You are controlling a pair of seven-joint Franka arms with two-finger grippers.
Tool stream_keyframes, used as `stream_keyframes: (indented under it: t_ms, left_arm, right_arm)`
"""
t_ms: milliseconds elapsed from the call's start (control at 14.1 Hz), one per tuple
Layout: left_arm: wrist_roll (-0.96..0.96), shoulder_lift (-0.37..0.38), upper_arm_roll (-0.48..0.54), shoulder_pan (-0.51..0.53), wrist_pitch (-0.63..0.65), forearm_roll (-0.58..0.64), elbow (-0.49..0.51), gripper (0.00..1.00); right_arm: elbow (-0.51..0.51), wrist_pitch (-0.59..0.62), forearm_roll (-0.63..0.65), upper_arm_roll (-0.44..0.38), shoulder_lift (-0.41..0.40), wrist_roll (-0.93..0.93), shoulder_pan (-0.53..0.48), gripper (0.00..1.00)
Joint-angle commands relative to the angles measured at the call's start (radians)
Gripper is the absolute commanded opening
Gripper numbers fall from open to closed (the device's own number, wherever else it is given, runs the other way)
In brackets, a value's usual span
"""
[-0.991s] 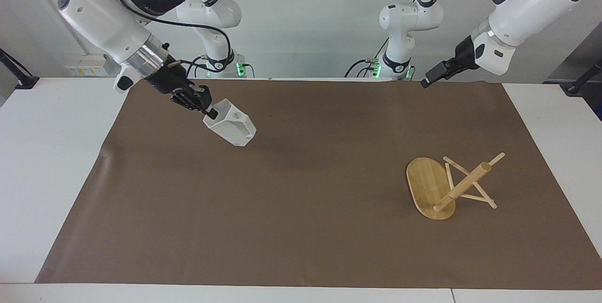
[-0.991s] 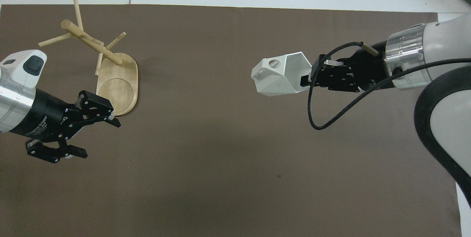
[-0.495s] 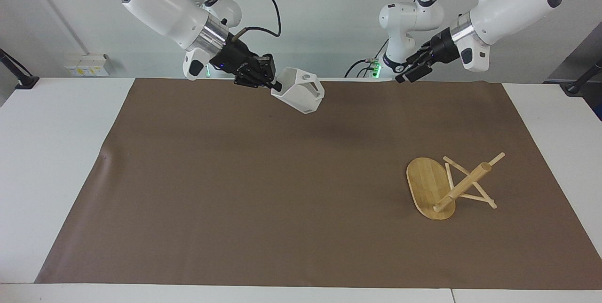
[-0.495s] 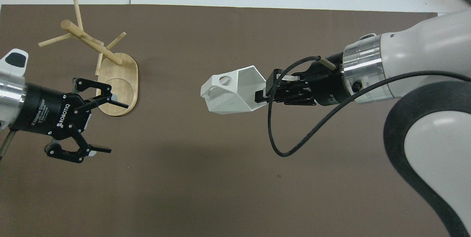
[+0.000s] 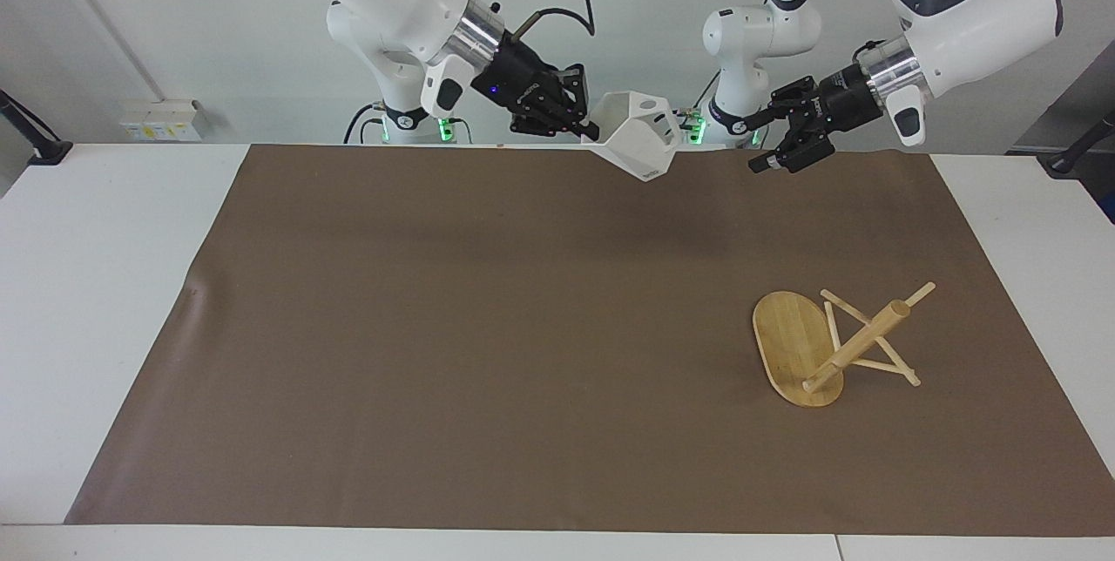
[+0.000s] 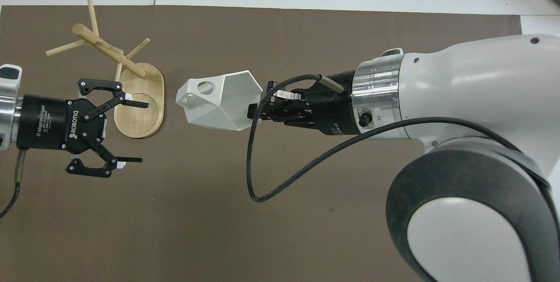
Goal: Hang cup on rack
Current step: 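Lift the mug with the right gripper while the left gripper approaches, then carry the mug toward the left gripper and insert it between fingers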
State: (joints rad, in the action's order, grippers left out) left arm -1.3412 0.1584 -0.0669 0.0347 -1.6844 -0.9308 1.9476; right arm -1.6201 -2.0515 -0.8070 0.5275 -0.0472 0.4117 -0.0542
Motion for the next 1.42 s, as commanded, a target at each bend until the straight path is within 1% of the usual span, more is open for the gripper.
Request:
stream_keyframes:
  t_ms: [0,142,283,778,920,1345]
  left_arm:
    - [-0.070,0.029,-0.004,0.005,-0.040,-0.066,0.030,1.00]
    - [-0.094,0.026,-0.004,0.013,-0.073,-0.114,0.019,1.00]
    - [-0.134,0.021,-0.005,0.010,-0.078,-0.144,0.011,1.00]
    - [-0.185,0.000,-0.011,0.001,-0.072,-0.201,-0.035,1.00]
    - [-0.190,-0.002,-0.014,-0.007,-0.080,-0.203,-0.041,1.00]
    - [-0.185,0.000,-0.048,-0.013,-0.078,-0.200,-0.038,1.00]
  right_arm:
    - [-0.009,-0.036,-0.031,0.037,0.009,0.022,-0.015,0.00]
    - [-0.011,-0.045,-0.031,0.051,0.007,0.022,-0.013,0.00]
    - [-0.011,-0.052,-0.031,0.066,0.007,0.024,-0.009,0.00]
    - [-0.032,-0.091,-0.029,0.100,0.007,0.045,0.002,0.00]
    - [-0.040,-0.107,-0.029,0.117,0.007,0.045,0.002,0.00]
    - [-0.040,-0.108,-0.029,0.117,0.006,0.045,0.002,0.00]
